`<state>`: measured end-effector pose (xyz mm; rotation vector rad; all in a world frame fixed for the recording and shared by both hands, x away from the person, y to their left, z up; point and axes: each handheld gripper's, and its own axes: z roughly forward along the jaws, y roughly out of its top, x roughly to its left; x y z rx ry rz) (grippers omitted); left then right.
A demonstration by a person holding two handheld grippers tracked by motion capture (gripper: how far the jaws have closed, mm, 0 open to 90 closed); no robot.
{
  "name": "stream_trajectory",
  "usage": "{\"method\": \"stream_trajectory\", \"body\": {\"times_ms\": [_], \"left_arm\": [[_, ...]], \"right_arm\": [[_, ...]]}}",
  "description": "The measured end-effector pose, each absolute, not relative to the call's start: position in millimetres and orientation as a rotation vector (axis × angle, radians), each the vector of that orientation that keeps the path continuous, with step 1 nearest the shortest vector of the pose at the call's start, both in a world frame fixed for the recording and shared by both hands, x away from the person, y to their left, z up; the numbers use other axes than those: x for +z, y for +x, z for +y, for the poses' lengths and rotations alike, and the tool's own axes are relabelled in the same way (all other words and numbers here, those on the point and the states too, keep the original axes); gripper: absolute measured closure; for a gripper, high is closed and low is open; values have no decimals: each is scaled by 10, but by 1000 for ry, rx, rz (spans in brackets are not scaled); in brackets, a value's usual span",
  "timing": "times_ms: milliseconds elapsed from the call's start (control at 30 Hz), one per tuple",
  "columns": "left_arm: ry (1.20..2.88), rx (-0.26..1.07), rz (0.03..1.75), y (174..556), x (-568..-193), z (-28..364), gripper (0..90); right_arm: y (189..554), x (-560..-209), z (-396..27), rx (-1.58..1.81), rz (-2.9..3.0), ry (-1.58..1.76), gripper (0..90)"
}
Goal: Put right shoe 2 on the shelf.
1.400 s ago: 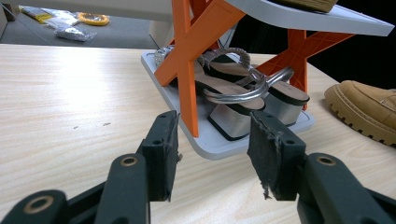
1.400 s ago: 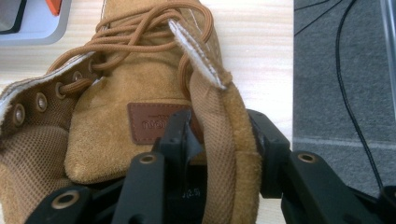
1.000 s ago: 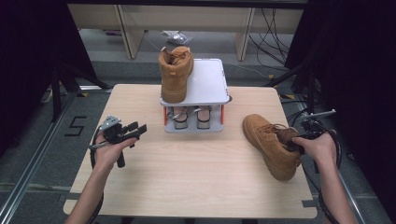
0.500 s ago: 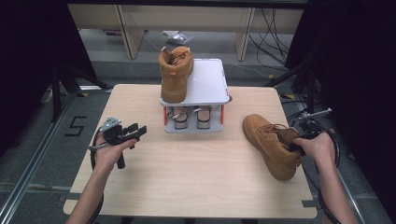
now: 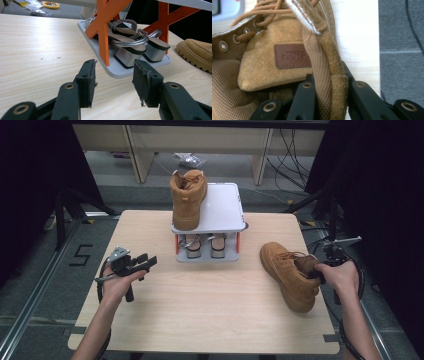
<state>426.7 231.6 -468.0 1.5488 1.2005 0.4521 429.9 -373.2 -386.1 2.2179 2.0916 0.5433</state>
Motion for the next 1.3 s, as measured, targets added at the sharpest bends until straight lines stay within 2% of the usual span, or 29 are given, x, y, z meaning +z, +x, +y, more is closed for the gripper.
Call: {"method": "stream_trajectory", "body": {"times_ms": [533,1233,1300], "left_arm": [[1542,453,1208,4272,-4698,2344,525],[1530,453,1209,4270,-4695,2373,524],[1531,457,1213,4269,-4694,2375,525]], "right_arm": [[4316,-3826,-3712,725,1933,2398,823],[4407,-3755,-3681,868,1904,2330,824],[4435,-3720,-3626,903,1807,2440,824]]}}
